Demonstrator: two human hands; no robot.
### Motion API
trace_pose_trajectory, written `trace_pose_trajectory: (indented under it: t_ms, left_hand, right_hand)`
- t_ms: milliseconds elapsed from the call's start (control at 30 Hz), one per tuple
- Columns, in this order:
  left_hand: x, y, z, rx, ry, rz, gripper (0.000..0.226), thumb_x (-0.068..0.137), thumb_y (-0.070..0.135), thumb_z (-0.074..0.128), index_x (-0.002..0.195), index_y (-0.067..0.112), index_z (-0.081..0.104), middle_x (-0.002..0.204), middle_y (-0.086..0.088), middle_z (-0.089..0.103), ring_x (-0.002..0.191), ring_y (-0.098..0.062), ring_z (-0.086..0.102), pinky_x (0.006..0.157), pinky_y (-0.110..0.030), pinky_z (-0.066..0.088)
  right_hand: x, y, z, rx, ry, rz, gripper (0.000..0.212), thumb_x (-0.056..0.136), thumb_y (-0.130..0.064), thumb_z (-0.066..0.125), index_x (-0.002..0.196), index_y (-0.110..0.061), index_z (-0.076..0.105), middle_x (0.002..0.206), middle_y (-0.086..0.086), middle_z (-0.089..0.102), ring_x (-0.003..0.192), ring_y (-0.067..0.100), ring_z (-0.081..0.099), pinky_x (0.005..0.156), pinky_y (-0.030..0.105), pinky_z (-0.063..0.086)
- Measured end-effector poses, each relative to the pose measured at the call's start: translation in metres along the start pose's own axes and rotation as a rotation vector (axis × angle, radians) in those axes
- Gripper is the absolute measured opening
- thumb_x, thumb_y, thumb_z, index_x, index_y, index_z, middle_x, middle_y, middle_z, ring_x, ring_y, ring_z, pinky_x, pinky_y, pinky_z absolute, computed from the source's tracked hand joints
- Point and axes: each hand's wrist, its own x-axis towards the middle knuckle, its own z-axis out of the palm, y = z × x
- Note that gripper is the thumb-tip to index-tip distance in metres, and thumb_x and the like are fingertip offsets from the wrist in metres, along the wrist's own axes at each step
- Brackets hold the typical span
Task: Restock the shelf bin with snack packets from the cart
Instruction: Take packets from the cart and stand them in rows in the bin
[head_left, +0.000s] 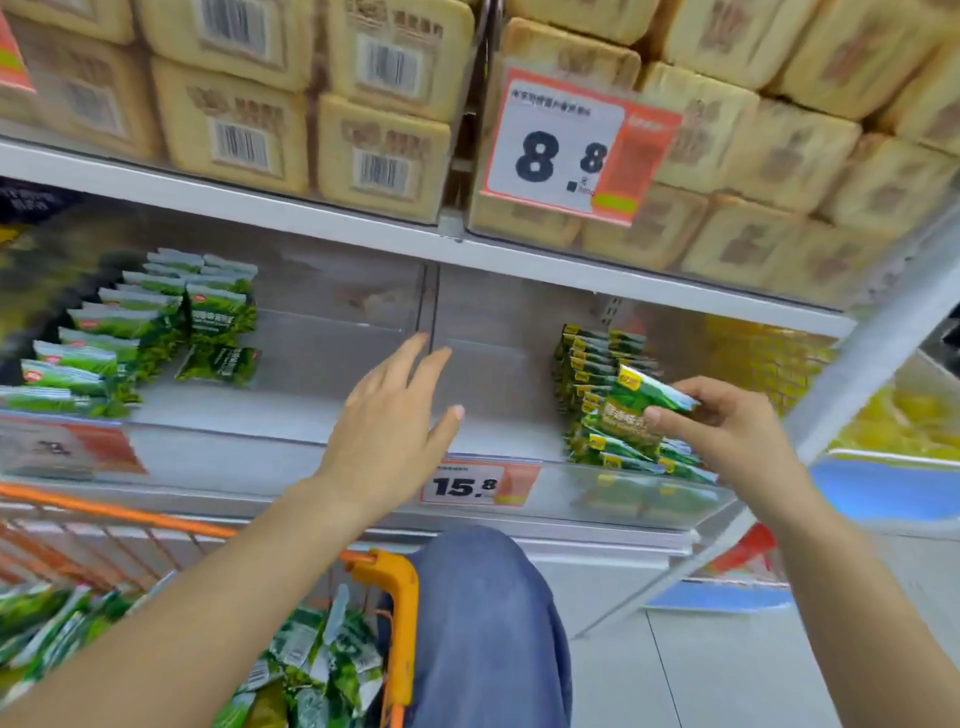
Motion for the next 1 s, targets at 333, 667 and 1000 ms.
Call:
trace_pose_trajectory:
  t_ms: [333,667,1000]
  left_hand:
    - [0.003,-0.005,0.015,0.042,0.162,-0.018,0.053,0.091,0.017,0.054,0.141,0.023,0.041,0.154,0.005,0.028,0.114,-0.031,0.054,0.062,-0.036,0.045]
    - [0.005,-0.009,0.022,0.121,0.2,0.006,0.051,0.084,0.022,0.047,0.136,0.021,0.046,0.15,0.002,0.037,0.093,-0.027,0.062,0.049,-0.026,0.033]
    - [0.005,-0.007,0.023,0.123,0.214,-0.012,0.05,0.085,0.023,0.046,0.135,0.023,0.046,0.15,0.006,0.035,0.088,-0.025,0.06,0.05,-0.027,0.033]
  right_hand:
    - [0.126,0.021,0.081,-0.159,-0.036,0.03,0.027,0.085,-0.02,0.071,0.107,-0.007,0.067,0.098,0.006,0.064,0.1,0.026,0.061,0.071,0.029,0.041]
    - [0.195,0.055,0.106,-0.484,-0.055,-0.072,0.02,0.087,-0.02,0.065,0.106,-0.013,0.069,0.096,0.008,0.065,0.084,0.022,0.061,0.066,0.022,0.036]
    - [0.2,0.063,0.114,-0.794,0.109,-0.113,0.027,0.091,-0.012,0.053,0.114,-0.015,0.068,0.118,0.016,0.054,0.111,0.035,0.051,0.09,0.039,0.045]
